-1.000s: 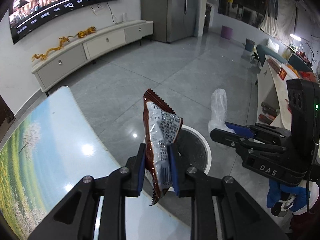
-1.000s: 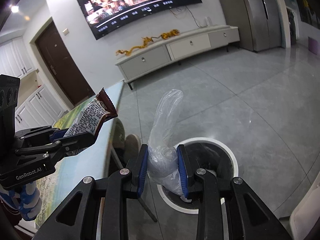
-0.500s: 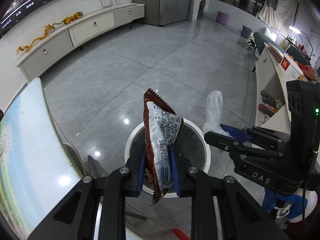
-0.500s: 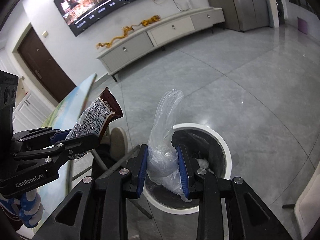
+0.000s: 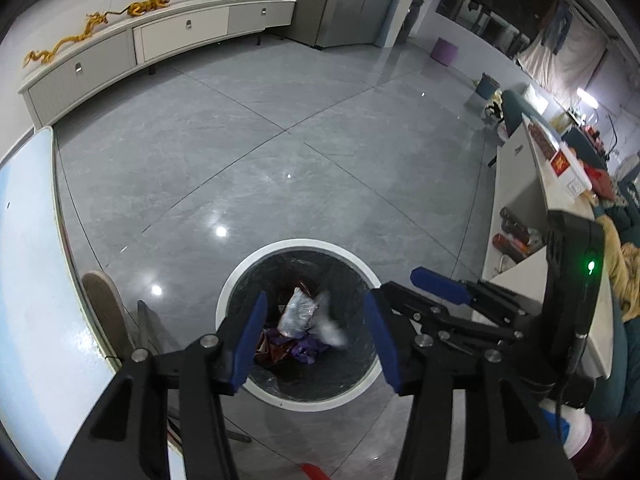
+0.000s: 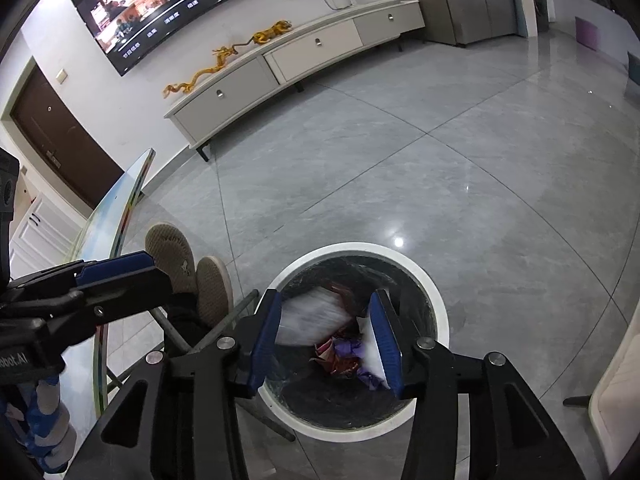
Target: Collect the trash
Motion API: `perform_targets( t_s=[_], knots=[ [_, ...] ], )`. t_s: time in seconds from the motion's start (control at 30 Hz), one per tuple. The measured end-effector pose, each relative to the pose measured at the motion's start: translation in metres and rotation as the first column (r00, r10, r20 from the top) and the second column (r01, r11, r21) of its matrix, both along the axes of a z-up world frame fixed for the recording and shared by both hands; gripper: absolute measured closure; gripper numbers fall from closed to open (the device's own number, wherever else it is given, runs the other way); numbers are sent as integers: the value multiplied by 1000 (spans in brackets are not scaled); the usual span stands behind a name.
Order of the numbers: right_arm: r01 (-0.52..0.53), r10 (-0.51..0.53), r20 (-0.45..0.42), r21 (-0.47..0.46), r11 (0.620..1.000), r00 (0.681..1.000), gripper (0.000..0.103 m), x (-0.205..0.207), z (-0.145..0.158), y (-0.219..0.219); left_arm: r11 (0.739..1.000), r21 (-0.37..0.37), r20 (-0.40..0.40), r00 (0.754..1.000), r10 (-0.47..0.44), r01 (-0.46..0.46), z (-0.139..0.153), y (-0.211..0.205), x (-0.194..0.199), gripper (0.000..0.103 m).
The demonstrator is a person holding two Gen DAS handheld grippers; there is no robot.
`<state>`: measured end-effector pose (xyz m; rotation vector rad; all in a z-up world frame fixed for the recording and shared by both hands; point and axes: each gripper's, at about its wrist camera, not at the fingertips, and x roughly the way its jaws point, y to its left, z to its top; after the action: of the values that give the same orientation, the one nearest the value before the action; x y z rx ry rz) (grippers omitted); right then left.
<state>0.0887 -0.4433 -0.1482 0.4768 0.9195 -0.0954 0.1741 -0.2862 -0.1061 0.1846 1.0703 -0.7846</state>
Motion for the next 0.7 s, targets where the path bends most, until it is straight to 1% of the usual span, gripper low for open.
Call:
perform_targets(
  t_s=[0.13,0.27,0.33,0.37,0.4,0.5,0.6,0.7],
  knots=[
    [-6,6,3,-11,1000,1000,57,-1,5,6,1000,-11,19,999,26,-26,8,10,-3,53],
    [-27,28,20,-42,999,999,57,-5,17,17,998,-25,71,995,66,-65,20,27,-14,53],
    [-45,47,31,-67,997,998,55,-7,25,26,996,-31,91,992,89,-86,26,42,-19,50],
    [-53,56,37,-77,996,998,55,-8,29,30,994,-38,106,988,109,-106,31,51,-23,46],
    [-62,66,45,-88,994,997,54,-9,33,36,991,-43,125,984,128,-124,34,60,-27,44],
    [-94,104,78,-116,989,992,52,-12,50,59,983,-43,169,969,182,-177,42,83,-37,43],
    [-120,135,108,-140,983,985,50,-17,64,80,968,-49,210,944,253,-248,49,114,-48,43],
    [-147,169,134,-165,975,976,48,-23,78,102,949,-45,259,914,314,-313,57,145,-61,43]
  ],
)
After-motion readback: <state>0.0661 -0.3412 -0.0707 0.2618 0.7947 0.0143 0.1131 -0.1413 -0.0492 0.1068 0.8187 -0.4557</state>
